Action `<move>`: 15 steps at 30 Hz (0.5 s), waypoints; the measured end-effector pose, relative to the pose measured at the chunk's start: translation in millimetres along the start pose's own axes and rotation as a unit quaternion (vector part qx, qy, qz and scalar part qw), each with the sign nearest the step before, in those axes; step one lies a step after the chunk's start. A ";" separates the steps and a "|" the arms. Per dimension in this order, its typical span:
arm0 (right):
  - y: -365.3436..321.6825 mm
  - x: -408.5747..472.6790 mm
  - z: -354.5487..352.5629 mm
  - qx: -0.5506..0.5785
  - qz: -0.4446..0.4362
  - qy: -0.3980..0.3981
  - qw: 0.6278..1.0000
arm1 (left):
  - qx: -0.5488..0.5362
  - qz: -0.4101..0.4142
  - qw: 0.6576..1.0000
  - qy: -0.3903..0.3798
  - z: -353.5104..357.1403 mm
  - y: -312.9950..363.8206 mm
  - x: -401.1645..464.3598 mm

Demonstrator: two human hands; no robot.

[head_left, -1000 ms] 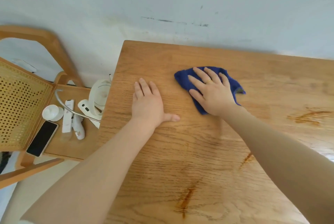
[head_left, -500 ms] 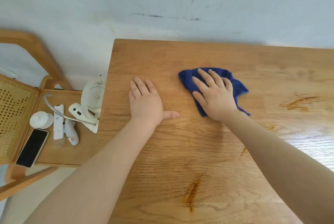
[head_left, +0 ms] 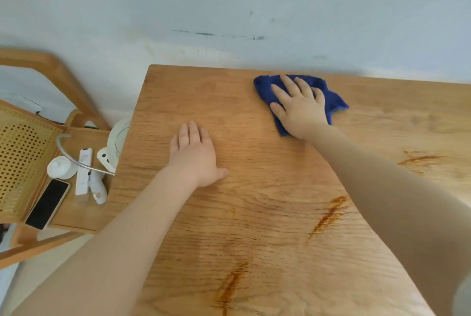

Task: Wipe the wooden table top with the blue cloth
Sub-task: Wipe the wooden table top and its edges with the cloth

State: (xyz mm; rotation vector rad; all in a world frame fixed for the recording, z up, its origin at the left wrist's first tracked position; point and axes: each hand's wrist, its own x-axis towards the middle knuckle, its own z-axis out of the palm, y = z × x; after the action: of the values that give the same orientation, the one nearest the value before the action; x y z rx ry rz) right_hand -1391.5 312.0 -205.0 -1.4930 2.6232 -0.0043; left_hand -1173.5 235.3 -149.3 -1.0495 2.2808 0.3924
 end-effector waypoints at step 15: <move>58.7 25.5 -1.5 0.002 -0.042 0.020 0.999 | -0.032 -0.011 0.999 0.022 5.8 108.8 20.6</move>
State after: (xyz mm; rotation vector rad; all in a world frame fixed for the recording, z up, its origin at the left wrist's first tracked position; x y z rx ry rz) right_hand -1454.8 320.2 -209.8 -1.6171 2.5875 -0.0471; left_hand -1265.0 296.1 -164.5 -1.1245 2.3061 0.4391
